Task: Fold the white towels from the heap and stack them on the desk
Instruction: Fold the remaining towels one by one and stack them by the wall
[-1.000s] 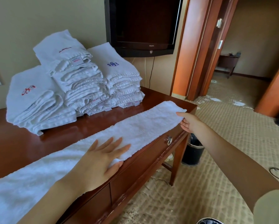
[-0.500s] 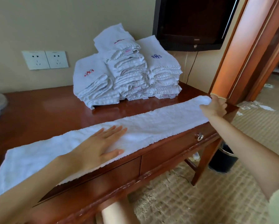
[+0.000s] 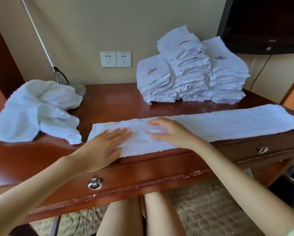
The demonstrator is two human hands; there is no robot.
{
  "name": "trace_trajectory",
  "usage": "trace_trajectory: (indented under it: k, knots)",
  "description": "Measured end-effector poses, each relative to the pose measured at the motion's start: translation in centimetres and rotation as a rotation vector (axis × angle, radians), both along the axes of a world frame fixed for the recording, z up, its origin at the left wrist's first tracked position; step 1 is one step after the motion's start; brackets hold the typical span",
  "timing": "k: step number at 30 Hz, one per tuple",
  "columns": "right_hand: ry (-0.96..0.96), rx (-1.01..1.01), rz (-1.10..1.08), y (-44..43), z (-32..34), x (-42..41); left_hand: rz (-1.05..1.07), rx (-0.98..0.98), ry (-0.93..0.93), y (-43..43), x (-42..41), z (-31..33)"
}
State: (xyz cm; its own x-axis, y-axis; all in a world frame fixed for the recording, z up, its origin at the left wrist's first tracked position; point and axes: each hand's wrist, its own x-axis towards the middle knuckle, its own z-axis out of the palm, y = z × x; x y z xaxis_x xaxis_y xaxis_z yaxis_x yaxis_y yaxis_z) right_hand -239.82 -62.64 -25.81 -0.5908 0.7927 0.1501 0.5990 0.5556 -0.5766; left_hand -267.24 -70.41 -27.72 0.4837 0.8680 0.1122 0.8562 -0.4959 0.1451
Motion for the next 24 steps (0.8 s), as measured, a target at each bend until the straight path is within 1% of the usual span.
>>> trace_trajectory:
  k: [2,4,6,9,10,12,14,17,19,20,22,24]
  knots:
    - [-0.117,-0.004,0.066,-1.1,-0.7,-0.9,0.016,0.017,-0.006,-0.5,-1.0,-0.2]
    - [-0.235,0.058,0.09,-1.8,-1.1,-1.3,0.048,0.051,-0.07,-1.0,-1.6,0.3]
    - [-0.299,0.114,0.068,-2.1,-1.0,-1.5,0.117,0.107,-0.145,-1.4,-1.8,1.5]
    - [-0.393,0.152,-0.012,-2.2,-0.7,-1.2,0.127,0.206,-0.204,-2.1,-2.2,3.0]
    - [-0.419,0.127,-0.038,-2.2,-0.8,-1.1,0.127,0.193,-0.181,-2.2,-2.3,3.0]
    - [-0.48,0.079,-0.066,-2.4,-1.2,-0.8,0.116,0.098,-0.095,-2.5,-2.7,2.1]
    - [-0.527,0.077,-0.061,-2.6,-1.5,-0.7,0.092,0.02,-0.07,-2.8,-2.9,1.1]
    - [-0.528,0.069,-0.033,-2.8,-1.2,-0.8,0.058,0.008,-0.085,-2.8,-3.4,0.6]
    - [-0.532,0.074,0.015,-3.2,-1.1,-1.4,0.068,-0.02,-0.023,-2.8,-3.6,0.6]
    - [-0.53,0.083,0.045,-3.4,-1.0,-2.0,0.101,-0.065,-0.003,-2.8,-3.5,0.8]
    - [-0.508,0.106,0.094,-3.9,-1.2,-3.8,0.211,-0.174,-0.031,-2.2,-3.3,1.0]
    - [-0.475,0.141,0.125,-4.4,-1.5,-6.1,0.34,-0.263,-0.167,-1.4,-3.1,1.4]
